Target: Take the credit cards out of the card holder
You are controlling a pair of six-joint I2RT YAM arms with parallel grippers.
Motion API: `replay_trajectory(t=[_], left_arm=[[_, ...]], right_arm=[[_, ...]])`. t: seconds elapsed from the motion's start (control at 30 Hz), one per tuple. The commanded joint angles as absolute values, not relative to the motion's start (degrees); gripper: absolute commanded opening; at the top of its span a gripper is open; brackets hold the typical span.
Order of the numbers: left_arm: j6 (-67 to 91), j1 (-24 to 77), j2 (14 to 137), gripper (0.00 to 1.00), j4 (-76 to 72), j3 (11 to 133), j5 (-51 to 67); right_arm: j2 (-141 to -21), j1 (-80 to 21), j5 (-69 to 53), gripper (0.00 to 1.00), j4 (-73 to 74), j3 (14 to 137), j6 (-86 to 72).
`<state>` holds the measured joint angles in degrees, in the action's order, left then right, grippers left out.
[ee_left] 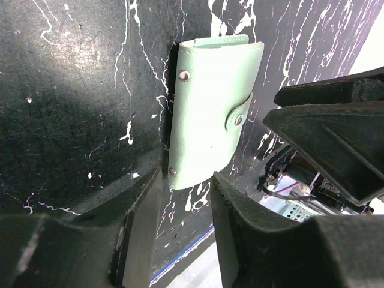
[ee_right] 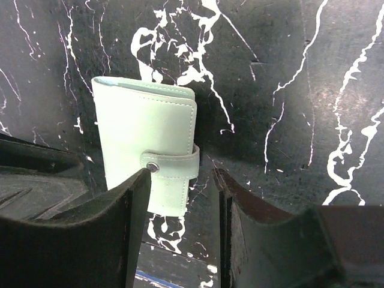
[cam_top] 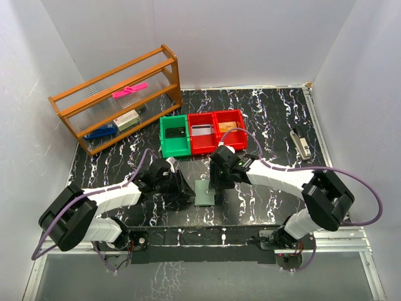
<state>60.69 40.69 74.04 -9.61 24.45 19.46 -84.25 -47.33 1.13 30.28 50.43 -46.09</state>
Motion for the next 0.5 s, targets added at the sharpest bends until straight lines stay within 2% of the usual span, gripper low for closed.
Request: replay_trajectory(t=[0.0, 0.47], left_arm=[[60.4, 40.9, 72.9, 0.38, -7.9, 25.7, 19.1], [60.8, 40.9, 71.9, 0.37, -7.5, 24.8, 18.5]], right_arm=[[-86.4, -49.1, 2.9, 0.42, 30.2, 53.9, -44.5], [-91.7, -53.6, 8.8, 0.4, 33.5, 59.0, -42.8]])
